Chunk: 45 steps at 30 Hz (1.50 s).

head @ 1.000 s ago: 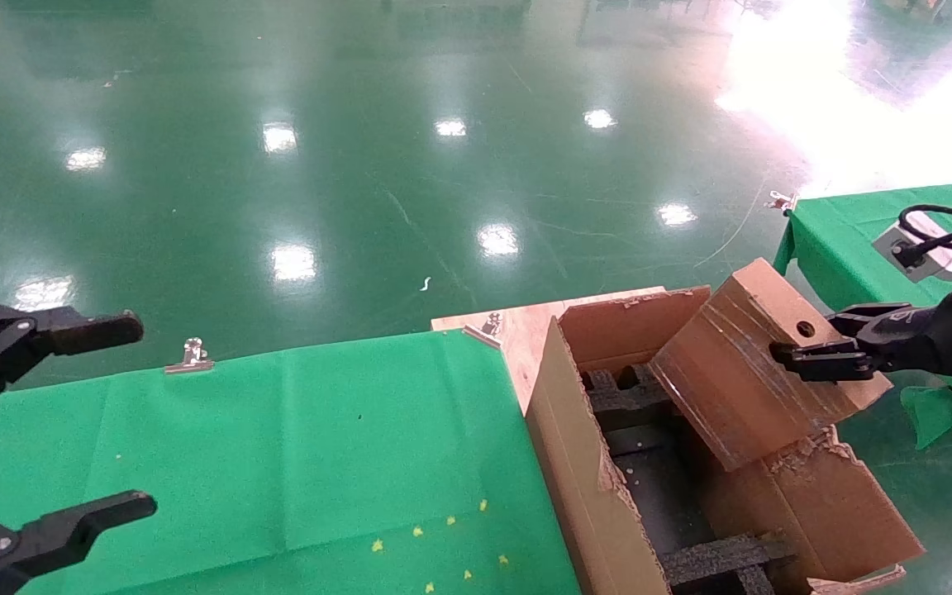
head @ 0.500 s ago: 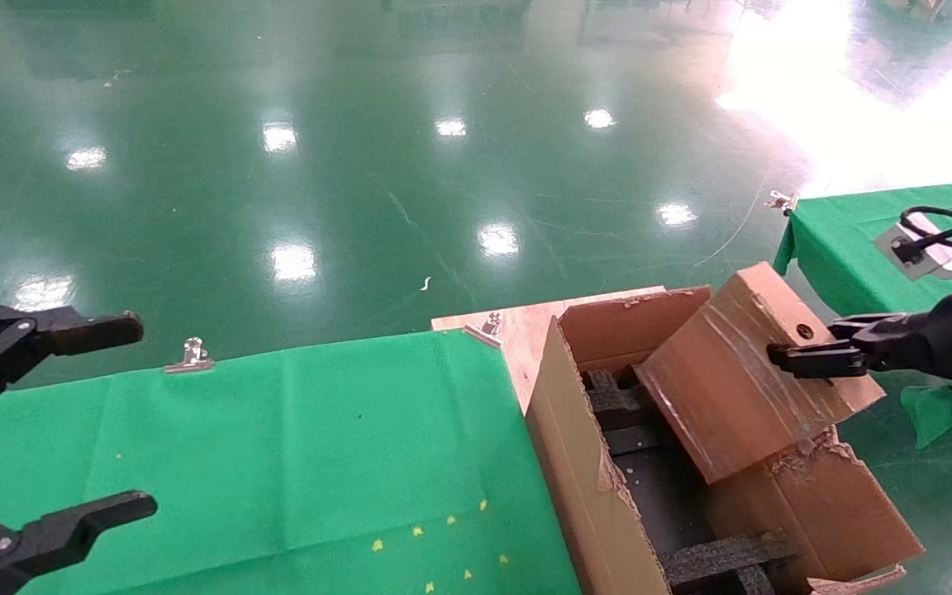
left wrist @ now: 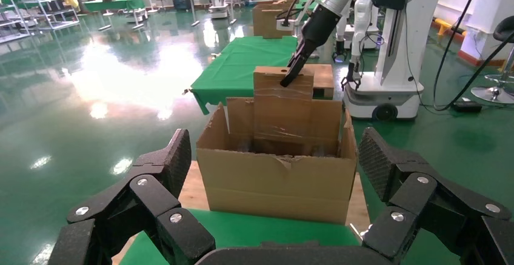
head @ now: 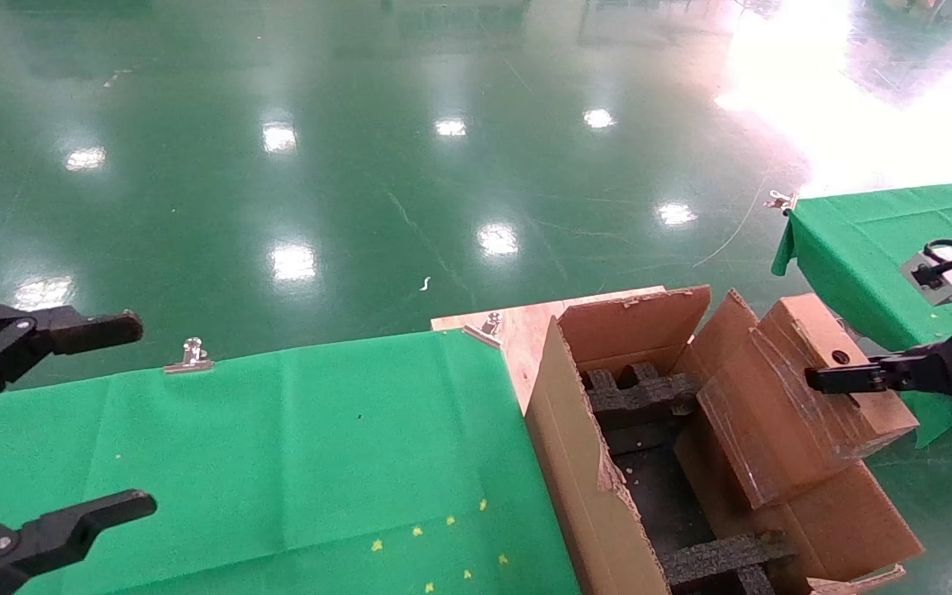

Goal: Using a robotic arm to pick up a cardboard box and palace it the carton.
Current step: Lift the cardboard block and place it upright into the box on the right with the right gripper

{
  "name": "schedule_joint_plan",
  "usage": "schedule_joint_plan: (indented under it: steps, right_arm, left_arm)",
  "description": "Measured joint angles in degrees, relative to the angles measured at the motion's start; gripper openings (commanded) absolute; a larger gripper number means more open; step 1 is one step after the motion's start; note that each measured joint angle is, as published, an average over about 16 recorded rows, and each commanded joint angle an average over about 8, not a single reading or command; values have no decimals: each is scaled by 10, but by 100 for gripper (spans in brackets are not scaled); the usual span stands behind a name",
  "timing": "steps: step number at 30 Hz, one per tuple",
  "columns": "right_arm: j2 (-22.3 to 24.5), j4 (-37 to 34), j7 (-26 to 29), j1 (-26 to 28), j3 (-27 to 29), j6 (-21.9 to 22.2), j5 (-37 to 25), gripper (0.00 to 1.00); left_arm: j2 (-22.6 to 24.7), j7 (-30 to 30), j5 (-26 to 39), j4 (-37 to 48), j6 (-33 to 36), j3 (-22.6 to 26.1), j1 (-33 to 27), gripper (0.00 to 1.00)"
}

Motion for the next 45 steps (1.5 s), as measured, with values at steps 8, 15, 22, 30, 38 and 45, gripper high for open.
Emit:
schedule_joint_plan:
  steps: [8,15,22,30,38,45]
  right_arm:
    - [6,30,20,-27,-11,38,-1,0]
    - [3,50,25,-57,-20,80,4,0]
    - [-7,59,26,-91,-28,123,16,0]
    - [-29,51,20,-134,-33,166,39,0]
    - [-59,28,9,-177,-35,199,67,0]
    - [-91,-2,-4,-211,-34,220,86,0]
  left_arm:
    - [0,0,0,0,0,0,0,100]
    - [0,0,0,0,0,0,0,100]
    - [0,0,0,0,0,0,0,100]
    - [0,0,0,0,0,0,0,100]
    - [0,0,0,0,0,0,0,100]
    - [0,0,0,0,0,0,0,100]
